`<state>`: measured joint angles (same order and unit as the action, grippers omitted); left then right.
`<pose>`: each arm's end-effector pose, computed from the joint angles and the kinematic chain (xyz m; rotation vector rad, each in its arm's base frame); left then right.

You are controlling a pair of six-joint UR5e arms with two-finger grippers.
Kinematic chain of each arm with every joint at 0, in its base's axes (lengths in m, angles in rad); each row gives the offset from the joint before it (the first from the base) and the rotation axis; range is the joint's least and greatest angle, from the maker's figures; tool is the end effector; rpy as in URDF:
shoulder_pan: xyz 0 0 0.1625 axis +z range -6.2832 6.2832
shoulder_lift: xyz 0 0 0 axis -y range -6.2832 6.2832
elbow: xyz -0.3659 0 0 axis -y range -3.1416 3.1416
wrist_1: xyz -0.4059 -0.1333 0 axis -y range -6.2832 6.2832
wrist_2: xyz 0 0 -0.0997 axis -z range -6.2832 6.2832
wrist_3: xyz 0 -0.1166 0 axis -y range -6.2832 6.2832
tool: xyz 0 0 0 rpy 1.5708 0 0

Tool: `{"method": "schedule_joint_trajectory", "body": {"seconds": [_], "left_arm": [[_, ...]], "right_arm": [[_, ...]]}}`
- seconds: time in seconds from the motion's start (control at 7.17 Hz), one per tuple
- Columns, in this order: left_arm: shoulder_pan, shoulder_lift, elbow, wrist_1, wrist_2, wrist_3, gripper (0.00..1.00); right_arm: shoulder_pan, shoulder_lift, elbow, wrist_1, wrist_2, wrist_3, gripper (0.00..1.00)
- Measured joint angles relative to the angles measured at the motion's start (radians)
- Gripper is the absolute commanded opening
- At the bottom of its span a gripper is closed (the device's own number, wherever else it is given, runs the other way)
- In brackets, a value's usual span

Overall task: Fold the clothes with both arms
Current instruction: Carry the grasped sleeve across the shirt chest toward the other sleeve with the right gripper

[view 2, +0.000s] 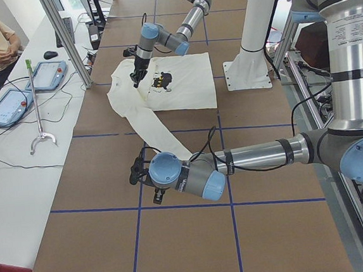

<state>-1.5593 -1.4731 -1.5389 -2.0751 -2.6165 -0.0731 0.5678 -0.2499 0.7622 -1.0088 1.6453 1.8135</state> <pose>-0.0269 -0.4813 0.5970 0.2955 1.0455 0.1404 -0.6564 -0.5665 0.0218 0.1099 -1.0949 0.6894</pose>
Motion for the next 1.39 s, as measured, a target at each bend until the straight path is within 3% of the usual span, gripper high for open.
{"method": "schedule_joint_trajectory", "body": {"seconds": [0.14,0.28,0.42,0.7,0.98,1.12,1.39], "left_arm": [[0.000,-0.001,-0.003,0.000,0.000,-0.013,1.00],[0.001,-0.001,-0.005,-0.001,-0.001,-0.019,1.00],[0.004,-0.003,-0.005,-0.010,-0.003,-0.021,1.00],[0.021,-0.005,-0.006,-0.090,-0.009,-0.063,1.00],[0.109,-0.007,-0.006,-0.206,0.005,-0.335,0.99],[0.208,-0.010,-0.009,-0.296,0.051,-0.522,0.96],[0.422,-0.014,-0.013,-0.417,0.227,-0.830,0.86]], "right_arm": [[-0.012,0.023,-0.032,0.003,-0.021,0.005,0.16],[-0.020,0.042,-0.061,0.006,-0.037,0.012,0.60],[-0.023,0.055,-0.083,0.010,-0.050,0.017,0.95],[-0.040,0.069,-0.096,0.012,-0.082,0.054,0.98],[-0.054,0.066,-0.066,0.008,-0.083,0.077,0.99],[-0.055,0.016,0.014,0.000,-0.062,0.075,0.99],[-0.024,-0.231,0.364,-0.071,0.027,0.042,0.99]]}}
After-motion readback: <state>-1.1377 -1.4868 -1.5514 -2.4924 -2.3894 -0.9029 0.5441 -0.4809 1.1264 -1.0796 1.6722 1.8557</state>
